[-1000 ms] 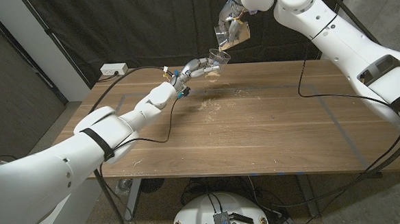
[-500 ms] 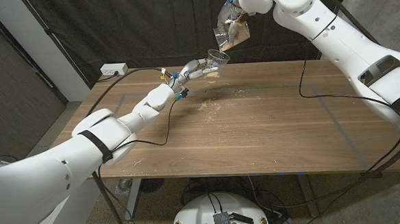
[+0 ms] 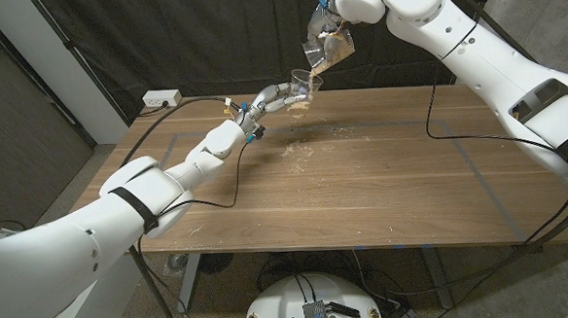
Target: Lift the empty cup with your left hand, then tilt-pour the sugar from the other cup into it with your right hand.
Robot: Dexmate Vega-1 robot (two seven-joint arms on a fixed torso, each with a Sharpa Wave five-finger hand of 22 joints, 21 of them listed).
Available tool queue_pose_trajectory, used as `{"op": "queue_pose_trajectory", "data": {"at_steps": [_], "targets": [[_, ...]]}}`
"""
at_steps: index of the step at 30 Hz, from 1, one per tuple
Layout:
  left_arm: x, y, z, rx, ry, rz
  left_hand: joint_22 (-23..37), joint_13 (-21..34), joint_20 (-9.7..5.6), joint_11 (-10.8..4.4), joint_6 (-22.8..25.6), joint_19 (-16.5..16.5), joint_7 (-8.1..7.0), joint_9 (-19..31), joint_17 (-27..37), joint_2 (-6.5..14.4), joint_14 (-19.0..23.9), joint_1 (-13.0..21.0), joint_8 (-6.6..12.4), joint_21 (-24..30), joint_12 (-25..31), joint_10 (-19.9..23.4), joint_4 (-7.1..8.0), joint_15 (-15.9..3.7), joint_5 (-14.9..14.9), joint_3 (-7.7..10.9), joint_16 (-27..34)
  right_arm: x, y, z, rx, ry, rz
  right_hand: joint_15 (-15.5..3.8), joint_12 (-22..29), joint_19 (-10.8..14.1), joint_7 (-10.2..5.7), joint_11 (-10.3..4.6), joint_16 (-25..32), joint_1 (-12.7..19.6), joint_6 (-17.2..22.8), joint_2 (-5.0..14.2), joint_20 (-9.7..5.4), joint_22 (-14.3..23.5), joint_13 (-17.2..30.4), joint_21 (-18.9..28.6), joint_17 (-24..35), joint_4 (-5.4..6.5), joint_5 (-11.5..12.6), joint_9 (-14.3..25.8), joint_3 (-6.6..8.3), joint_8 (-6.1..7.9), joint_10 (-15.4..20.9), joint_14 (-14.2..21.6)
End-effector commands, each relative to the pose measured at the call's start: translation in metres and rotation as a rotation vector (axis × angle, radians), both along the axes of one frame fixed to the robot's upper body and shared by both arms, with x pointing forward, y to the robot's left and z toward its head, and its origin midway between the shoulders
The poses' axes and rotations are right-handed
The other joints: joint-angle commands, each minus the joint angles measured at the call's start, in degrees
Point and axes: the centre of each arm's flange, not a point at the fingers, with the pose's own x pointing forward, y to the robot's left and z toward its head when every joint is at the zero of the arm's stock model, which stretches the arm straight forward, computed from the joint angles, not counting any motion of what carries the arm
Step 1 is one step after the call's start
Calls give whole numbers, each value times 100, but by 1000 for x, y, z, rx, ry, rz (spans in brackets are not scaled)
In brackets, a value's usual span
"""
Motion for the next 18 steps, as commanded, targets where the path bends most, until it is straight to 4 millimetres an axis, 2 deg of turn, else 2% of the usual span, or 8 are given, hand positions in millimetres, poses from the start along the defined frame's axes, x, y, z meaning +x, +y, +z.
{"op": "queue_pose_trajectory", "data": {"at_steps": [1, 18], "targets": [[5, 4, -1, -28, 27, 15, 4, 22, -290, -52, 14, -4, 23, 12, 18, 19, 39, 26, 31, 24, 13, 32, 40, -599, 21, -4, -12, 4, 4, 1, -20, -2, -8, -1048, -27, 55, -73, -7, 11, 34, 146, 56, -545, -7, 18, 40, 14, 44, 21, 12, 61, 42, 62, 68], [12, 3, 2, -39, 68, 37, 3, 16, -302, -65, 28, -1, 11, 9, 39, 31, 56, 51, 41, 38, 7, 59, 59, -618, 14, 6, -24, 13, 4, 0, -72, -21, -14, -1048, -51, 55, -68, -24, 14, 28, 166, 59, -557, -31, 27, 76, 29, 46, 21, 15, 62, 49, 92, 86]]}}
